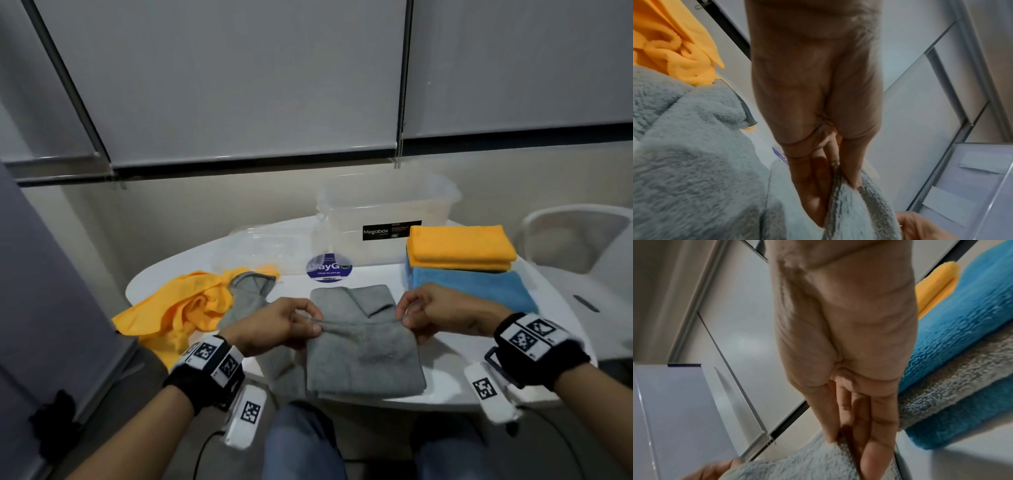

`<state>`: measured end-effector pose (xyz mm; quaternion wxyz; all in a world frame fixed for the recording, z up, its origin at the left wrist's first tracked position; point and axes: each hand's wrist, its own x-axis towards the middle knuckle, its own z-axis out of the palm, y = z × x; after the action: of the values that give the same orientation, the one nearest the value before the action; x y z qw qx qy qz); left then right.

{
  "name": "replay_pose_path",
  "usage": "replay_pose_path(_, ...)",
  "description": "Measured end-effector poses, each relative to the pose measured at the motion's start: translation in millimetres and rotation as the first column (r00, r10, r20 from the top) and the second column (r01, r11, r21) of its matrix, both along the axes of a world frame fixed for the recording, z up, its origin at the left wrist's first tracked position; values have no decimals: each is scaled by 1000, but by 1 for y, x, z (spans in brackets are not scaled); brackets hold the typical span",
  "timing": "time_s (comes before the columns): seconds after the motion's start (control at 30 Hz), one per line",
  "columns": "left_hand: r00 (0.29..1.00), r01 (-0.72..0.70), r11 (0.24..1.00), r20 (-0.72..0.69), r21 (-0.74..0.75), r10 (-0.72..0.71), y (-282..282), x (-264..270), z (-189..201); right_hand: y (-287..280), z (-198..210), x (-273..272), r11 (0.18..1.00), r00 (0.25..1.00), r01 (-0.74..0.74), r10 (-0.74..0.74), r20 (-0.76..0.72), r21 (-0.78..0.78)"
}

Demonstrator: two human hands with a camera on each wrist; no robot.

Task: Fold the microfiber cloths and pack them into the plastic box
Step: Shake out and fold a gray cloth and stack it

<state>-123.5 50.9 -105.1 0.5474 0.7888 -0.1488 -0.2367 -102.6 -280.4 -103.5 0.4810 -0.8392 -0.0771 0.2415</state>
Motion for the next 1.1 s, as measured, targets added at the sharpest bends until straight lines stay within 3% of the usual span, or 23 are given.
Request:
replay_pose_path(0.33, 976, -218, 976, -2, 6, 218, -15, 38, -16, 22, -5, 25, 973, 984, 95, -60, 166, -211)
replay_pose_path(0.5, 880, -474, 880, 35, -26, 474, -29, 70, -28, 36, -8, 60, 941, 918, 273, -191, 347, -203)
replay_pose_path(0.6, 834, -550, 835, 79, 33, 546, -34, 96, -44, 48, -18, 81, 894, 901, 302, -156, 404, -330)
replay_pose_path(0.73, 807, -586, 784, 234, 206, 542, -38, 120, -65, 60, -34, 104, 841, 906, 293, -91, 414, -455)
replay_pose_path(0.93, 821, -570, 720, 308, 395, 481, -45, 130, -72, 60, -59, 123, 812, 905, 318, -107, 412, -489)
replay_pose_path(1.1, 822, -569, 676, 345, 468, 453, -53, 132, -76, 58, -66, 123, 791, 913, 310, -92, 398, -528)
